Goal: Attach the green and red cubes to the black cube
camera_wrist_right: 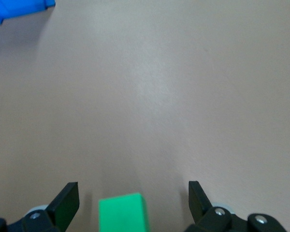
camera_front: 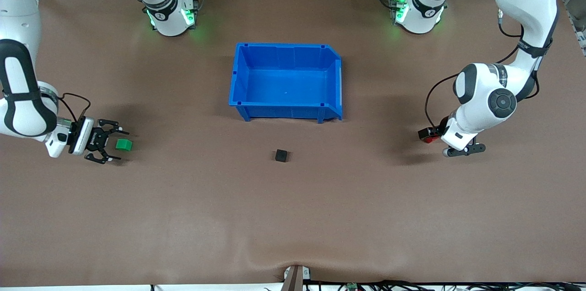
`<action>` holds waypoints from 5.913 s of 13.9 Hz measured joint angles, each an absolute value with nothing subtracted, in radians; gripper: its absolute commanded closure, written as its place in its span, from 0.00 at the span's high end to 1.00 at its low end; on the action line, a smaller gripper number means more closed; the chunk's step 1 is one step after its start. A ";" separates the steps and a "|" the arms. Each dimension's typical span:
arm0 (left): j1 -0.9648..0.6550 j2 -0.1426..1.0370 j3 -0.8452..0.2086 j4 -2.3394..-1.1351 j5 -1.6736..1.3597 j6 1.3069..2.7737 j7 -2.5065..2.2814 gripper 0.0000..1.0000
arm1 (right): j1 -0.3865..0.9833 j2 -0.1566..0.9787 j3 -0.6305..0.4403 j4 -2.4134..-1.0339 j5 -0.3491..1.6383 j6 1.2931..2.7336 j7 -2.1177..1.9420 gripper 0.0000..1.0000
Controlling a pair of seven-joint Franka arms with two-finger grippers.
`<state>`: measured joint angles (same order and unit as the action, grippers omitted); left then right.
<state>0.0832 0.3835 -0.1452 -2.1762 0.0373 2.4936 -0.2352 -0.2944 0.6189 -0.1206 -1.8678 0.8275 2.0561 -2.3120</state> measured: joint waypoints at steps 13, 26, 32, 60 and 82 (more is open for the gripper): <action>0.116 0.425 -0.138 -2.174 0.037 2.510 -0.345 0.38 | -0.224 0.634 -0.117 -1.829 0.600 2.148 -2.298 1.00; 0.074 0.428 -0.157 -2.095 0.037 2.513 -0.659 0.00 | -0.121 0.623 -0.174 -1.775 0.493 2.153 -2.119 0.00; -0.025 0.445 -0.160 -1.996 0.037 2.485 -0.892 0.00 | 0.073 0.596 -0.175 -1.699 0.439 2.117 -1.853 0.00; -0.552 0.916 -0.127 -1.336 -0.039 2.462 -1.987 0.00 | 0.681 0.697 -0.139 -1.745 0.966 2.541 -1.520 0.00; -0.612 0.933 -0.107 -1.316 -0.040 2.461 -2.167 0.00 | 0.663 0.602 -0.286 -1.728 0.955 2.344 -1.518 1.00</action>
